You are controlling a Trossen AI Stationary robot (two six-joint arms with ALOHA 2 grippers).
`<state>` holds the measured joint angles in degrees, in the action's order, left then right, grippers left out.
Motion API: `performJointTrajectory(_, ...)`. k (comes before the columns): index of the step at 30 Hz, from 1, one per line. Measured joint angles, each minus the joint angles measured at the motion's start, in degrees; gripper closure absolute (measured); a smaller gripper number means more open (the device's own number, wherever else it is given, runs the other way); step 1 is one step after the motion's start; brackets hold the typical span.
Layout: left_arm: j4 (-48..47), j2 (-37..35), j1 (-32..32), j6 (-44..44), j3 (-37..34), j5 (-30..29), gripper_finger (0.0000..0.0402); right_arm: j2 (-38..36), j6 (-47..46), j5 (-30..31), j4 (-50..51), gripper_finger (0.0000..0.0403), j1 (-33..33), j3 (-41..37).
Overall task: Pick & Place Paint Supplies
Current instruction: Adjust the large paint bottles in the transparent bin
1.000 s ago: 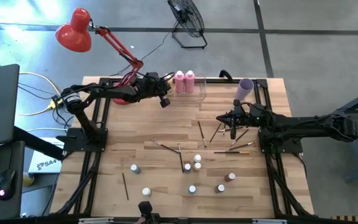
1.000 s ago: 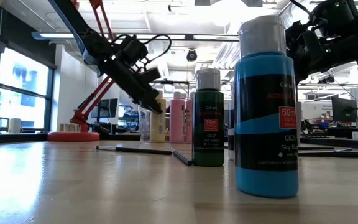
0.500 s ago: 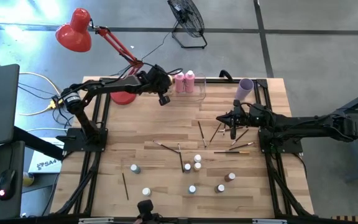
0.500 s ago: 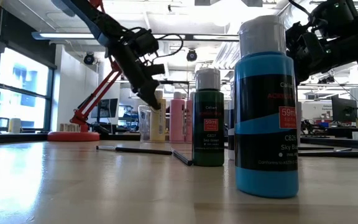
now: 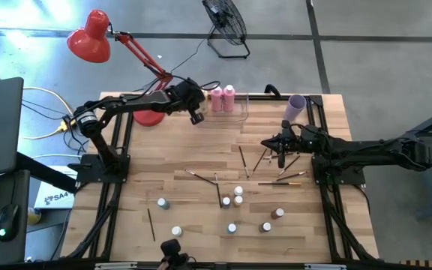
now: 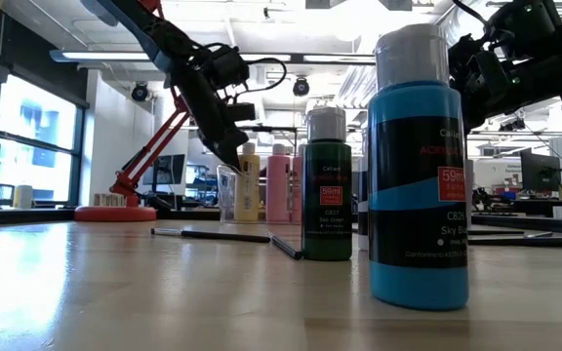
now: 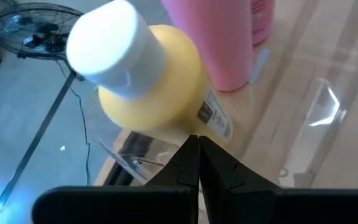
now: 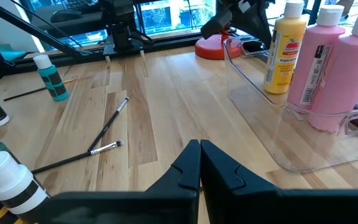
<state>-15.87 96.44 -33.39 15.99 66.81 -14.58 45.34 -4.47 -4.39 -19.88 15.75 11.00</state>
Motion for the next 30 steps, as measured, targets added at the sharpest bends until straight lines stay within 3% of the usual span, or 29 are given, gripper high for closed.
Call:
performJointTrajectory(10,5.1,0.9,0.0,-0.2,0.1,2.3,0.0401,0.0,0.2,0.0,0.0,0.0401,0.0,0.0)
performJointTrajectory(22,3.3,3.7,0.0,-1.5,0.0,4.7,0.0401,0.0,0.2,0.0,0.0,0.0401,0.0,0.0)
performJointTrajectory(30,2.8,3.4,0.0,-3.0,0.0,-0.3,0.0401,0.0,0.2,0.0,0.0,0.0401,0.0,0.0)
